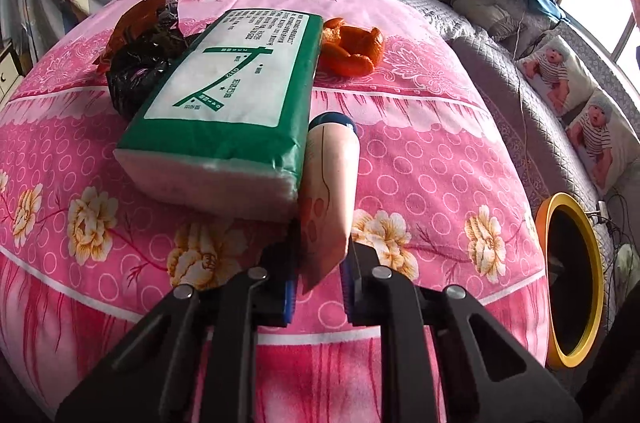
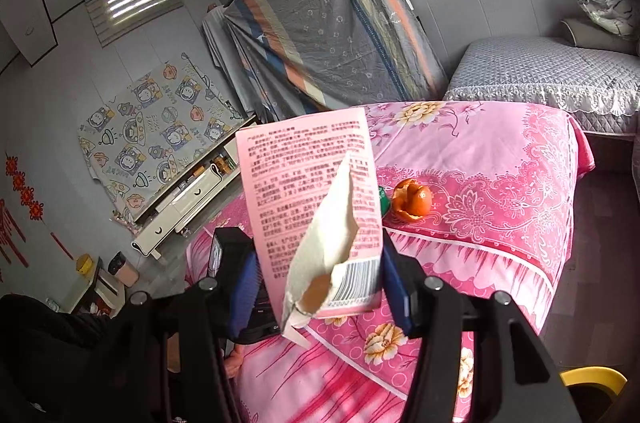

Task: Collect trash
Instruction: 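Grasp the pink lotion tube with the left gripper while the right gripper holds the box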

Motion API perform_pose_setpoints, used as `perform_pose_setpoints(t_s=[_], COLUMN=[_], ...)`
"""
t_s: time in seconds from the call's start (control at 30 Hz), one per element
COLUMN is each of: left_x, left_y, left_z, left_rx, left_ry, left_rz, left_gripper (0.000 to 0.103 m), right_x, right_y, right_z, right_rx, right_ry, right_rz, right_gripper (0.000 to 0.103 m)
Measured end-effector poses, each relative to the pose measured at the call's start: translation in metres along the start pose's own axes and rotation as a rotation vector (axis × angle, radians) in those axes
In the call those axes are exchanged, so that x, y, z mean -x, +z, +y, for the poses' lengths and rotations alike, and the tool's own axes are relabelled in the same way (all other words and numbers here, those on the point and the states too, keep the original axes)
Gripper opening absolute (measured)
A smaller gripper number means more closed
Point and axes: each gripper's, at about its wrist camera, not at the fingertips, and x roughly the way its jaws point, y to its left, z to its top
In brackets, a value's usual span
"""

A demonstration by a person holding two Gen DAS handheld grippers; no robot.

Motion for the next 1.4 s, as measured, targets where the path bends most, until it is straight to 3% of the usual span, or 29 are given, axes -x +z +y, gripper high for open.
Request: perform_pose_setpoints(t_s=[0.13,0.27,0.33,0.47,0.57,0.63,0.73,0.77,0.83,0.87,0.93,1.03,1.1,1.17,1.23,1.3,1.4], left_x=[0.023,0.07,0.089,0.106,0.101,0.091,0.071,0.063,0.051,0.049,0.049,0.037,0.025,0.012,0.007,0.016,0.047], left_y=[-0.007,-0.013,-0.011,-0.001,0.004,-0.003,-0.012,-0.016,-0.02,-0.023,-0.026,-0.024,-0.022,-0.025,-0.027,-0.024,-0.015], left_z=[-0.008,-0.026,-0.032,-0.037,-0.034,-0.033,-0.033,-0.035,-0.039,-0.041,-0.048,-0.05,-0.046,-0.043,-0.043,-0.039,-0.047], left_rx=[-0.057,-0.173,-0.205,-0.235,-0.238,-0.268,-0.312,-0.331,-0.357,-0.363,-0.393,-0.399,-0.386,-0.386,-0.386,-0.344,-0.354], left_ry=[-0.027,-0.038,-0.044,-0.036,-0.083,-0.104,-0.074,-0.048,-0.036,-0.034,-0.016,0.018,0.027,0.037,0.034,0.013,0.0], left_rz=[-0.026,-0.137,-0.188,-0.241,-0.184,-0.102,-0.014,0.011,0.06,0.061,0.039,0.073,0.109,0.151,0.159,0.141,0.049], left_gripper=[0.015,0.014,0.0,0.0,0.0,0.0,0.001,0.007,0.045,0.078,0.073,0.07,0.052,0.041,0.039,0.036,0.036], right_x=[0.01,0.021,0.027,0.04,0.049,0.054,0.058,0.058,0.055,0.054,0.05,0.046,0.046,0.048,0.05,0.055,0.065], right_y=[-0.003,-0.009,-0.014,-0.025,-0.035,-0.04,-0.046,-0.047,-0.048,-0.048,-0.048,-0.049,-0.051,-0.052,-0.053,-0.055,-0.058], right_z=[0.0,-0.001,-0.004,-0.01,-0.012,-0.013,-0.015,-0.016,-0.018,-0.019,-0.02,-0.022,-0.022,-0.024,-0.026,-0.028,-0.032], right_rx=[-0.02,-0.036,-0.057,-0.105,-0.14,-0.144,-0.152,-0.155,-0.164,-0.166,-0.168,-0.166,-0.169,-0.174,-0.179,-0.186,-0.196], right_ry=[-0.014,-0.037,-0.05,-0.084,-0.107,-0.117,-0.112,-0.109,-0.095,-0.086,-0.08,-0.076,-0.07,-0.066,-0.071,-0.079,-0.095], right_rz=[-0.015,-0.044,-0.06,-0.081,-0.083,-0.08,-0.082,-0.085,-0.088,-0.088,-0.081,-0.069,-0.07,-0.075,-0.082,-0.089,-0.111], right_gripper=[0.052,0.052,0.052,0.052,0.052,0.052,0.052,0.052,0.052,0.052,0.052,0.053,0.053,0.053,0.053,0.053,0.053])
